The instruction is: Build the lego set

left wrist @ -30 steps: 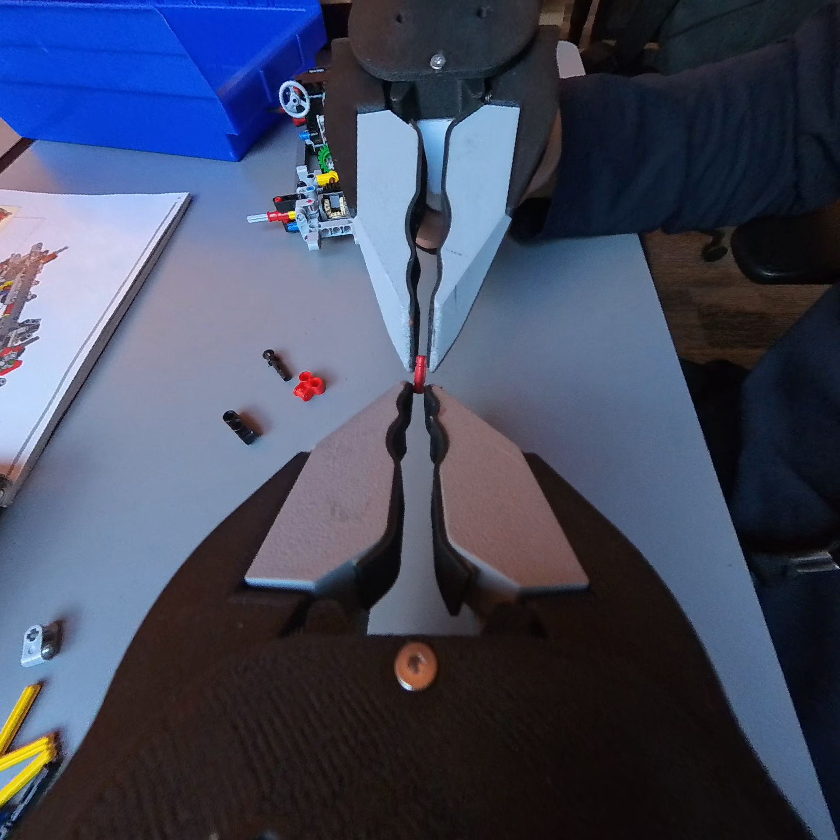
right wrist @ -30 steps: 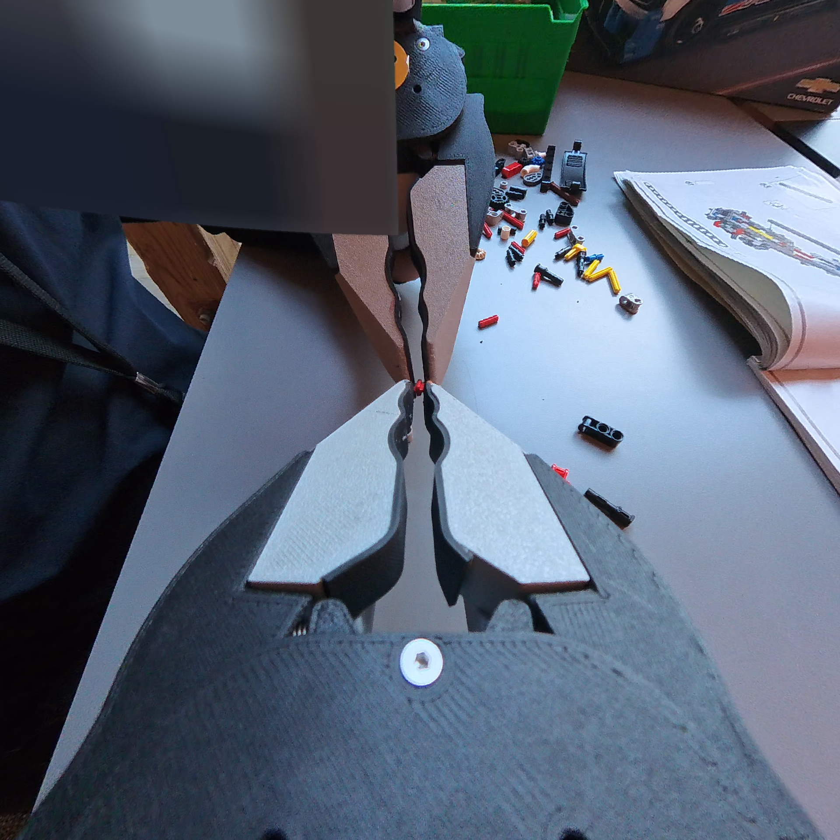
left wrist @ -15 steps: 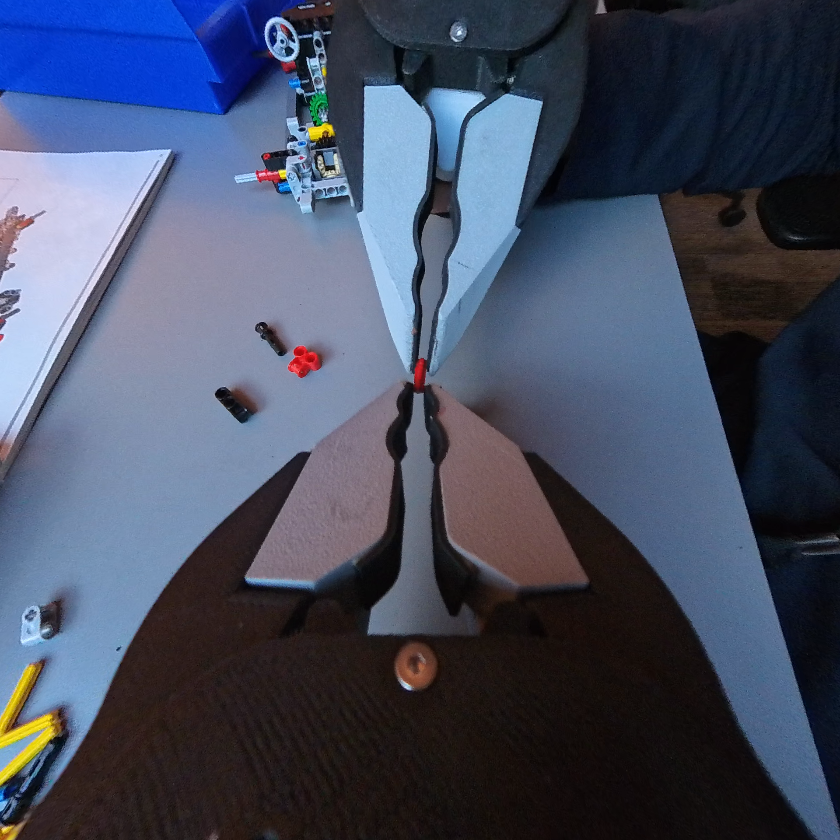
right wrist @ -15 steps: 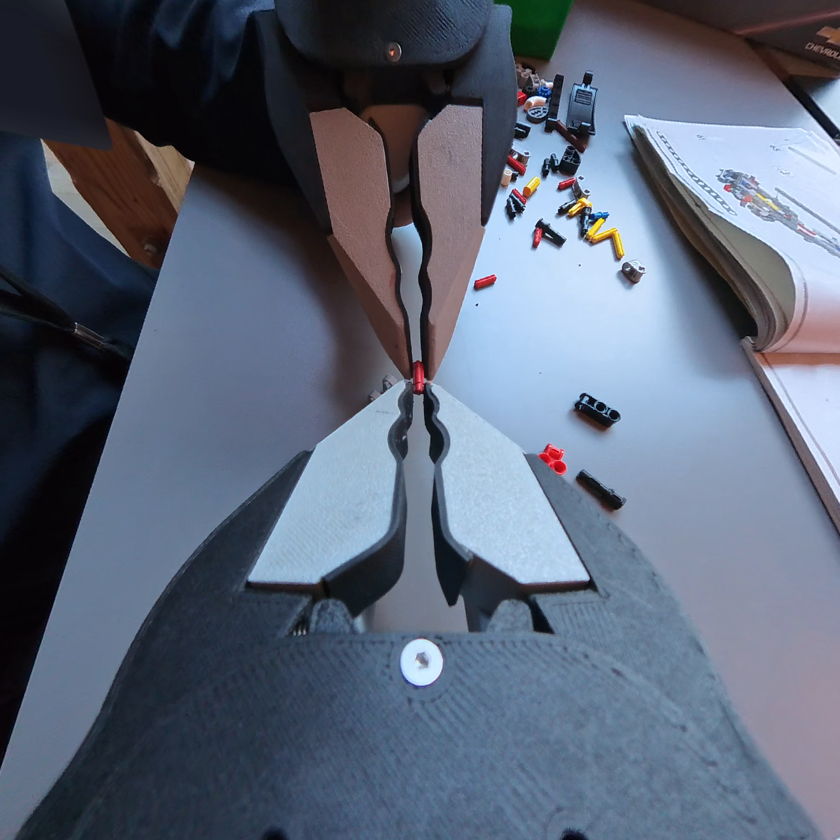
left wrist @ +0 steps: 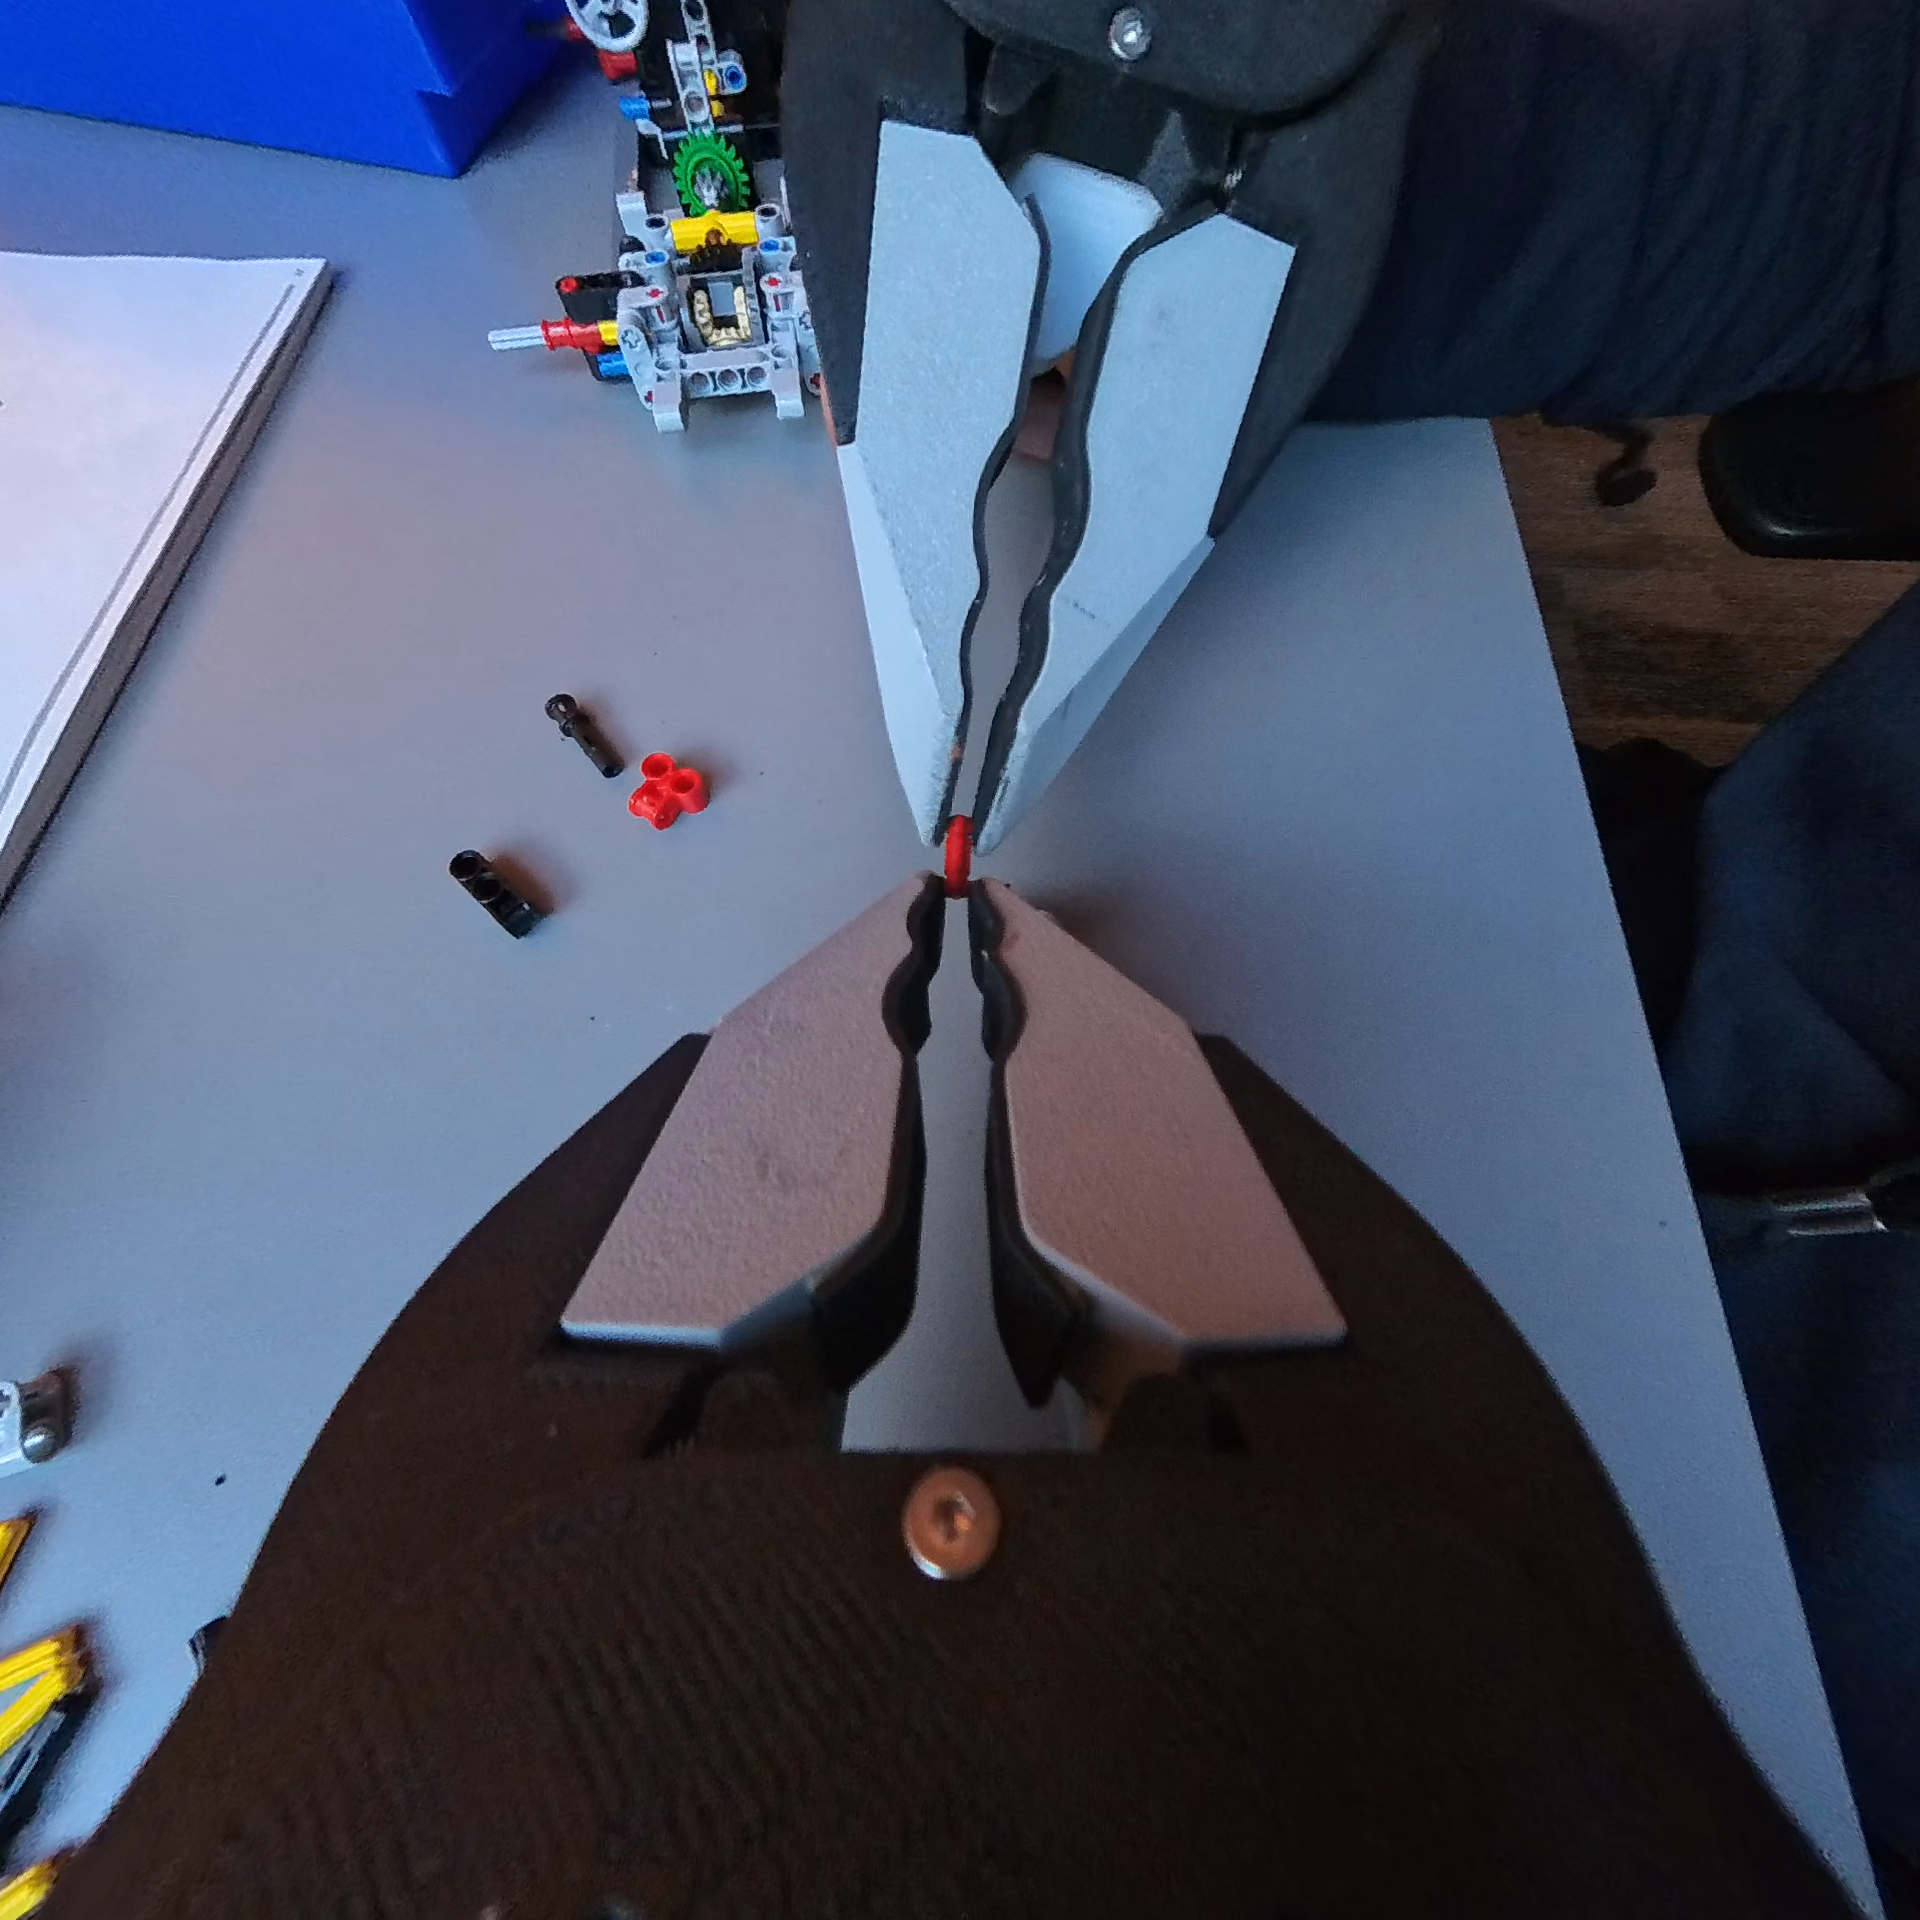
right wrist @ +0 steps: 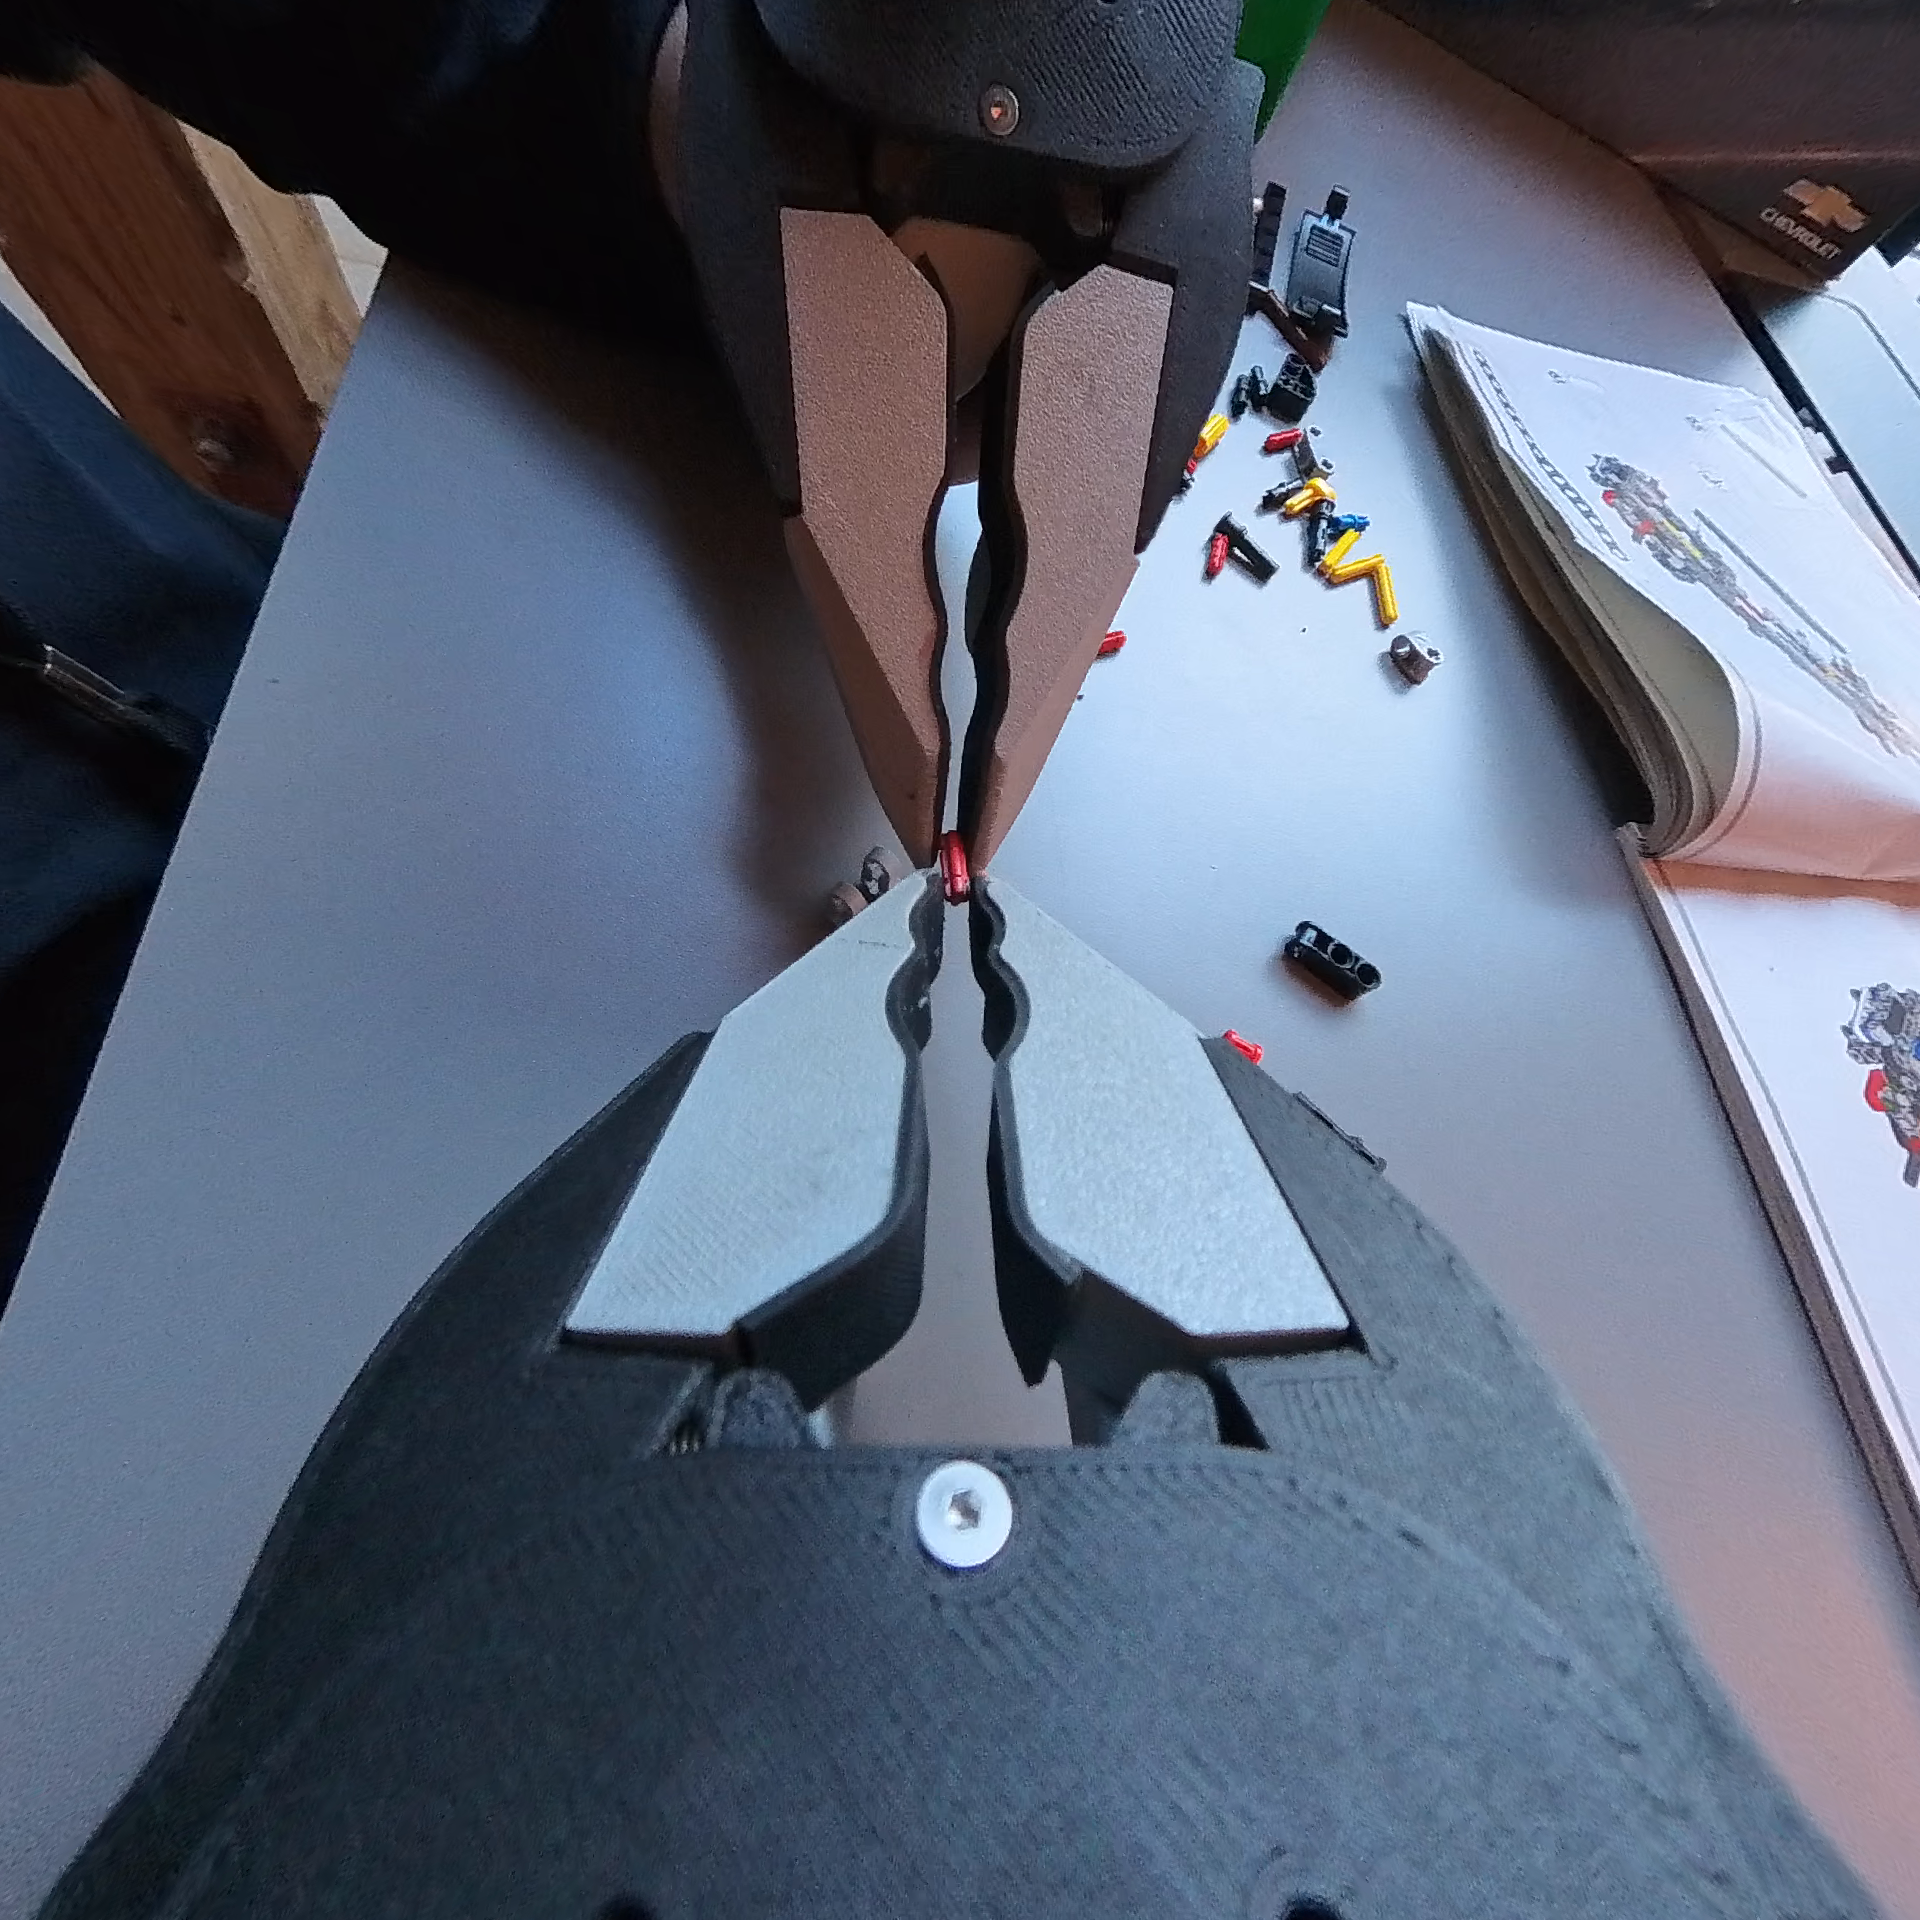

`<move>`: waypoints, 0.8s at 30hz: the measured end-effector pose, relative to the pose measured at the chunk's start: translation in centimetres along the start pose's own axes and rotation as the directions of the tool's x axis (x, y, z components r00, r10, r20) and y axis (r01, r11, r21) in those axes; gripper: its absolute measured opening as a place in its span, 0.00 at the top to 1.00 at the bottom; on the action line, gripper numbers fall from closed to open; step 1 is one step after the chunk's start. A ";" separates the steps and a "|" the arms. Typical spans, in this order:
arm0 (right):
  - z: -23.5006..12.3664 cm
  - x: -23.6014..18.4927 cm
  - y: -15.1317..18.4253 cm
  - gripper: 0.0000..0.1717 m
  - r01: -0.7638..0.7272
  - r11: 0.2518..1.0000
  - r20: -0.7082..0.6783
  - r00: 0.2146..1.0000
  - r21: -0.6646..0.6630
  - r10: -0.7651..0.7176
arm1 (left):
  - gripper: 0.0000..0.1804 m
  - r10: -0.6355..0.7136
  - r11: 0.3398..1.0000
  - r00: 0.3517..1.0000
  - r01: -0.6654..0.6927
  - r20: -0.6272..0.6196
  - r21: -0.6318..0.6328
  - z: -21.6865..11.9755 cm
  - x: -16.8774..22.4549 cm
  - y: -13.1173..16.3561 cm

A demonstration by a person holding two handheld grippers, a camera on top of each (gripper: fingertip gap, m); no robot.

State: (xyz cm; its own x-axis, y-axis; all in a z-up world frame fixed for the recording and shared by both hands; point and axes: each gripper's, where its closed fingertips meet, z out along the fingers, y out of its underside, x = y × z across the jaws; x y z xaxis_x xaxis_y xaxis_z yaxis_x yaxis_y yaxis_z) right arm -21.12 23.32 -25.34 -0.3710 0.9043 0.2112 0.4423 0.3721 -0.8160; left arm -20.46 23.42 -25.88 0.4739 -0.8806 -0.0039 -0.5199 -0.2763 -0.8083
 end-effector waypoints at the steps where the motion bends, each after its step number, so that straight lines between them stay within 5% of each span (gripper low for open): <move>1: 0.0 0.0 0.0 0.99 0.000 1.000 0.002 1.000 0.002 0.000 | 0.99 0.001 1.000 1.000 -0.001 -0.001 0.000 0.0 0.0 0.0; 24: -0.1 0.2 -0.1 0.99 -0.078 0.997 0.024 0.997 0.015 0.078 | 0.95 -0.008 1.000 1.000 0.008 -0.001 0.005 0.0 -0.1 0.0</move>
State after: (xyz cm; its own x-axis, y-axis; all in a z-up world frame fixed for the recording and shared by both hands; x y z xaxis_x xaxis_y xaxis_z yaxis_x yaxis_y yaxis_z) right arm -21.17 23.52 -25.14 -0.3553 0.9251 0.1340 0.4577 0.2971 -0.8380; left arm -20.52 23.49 -25.88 0.4774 -0.8787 0.0029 -0.5125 -0.2811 -0.8114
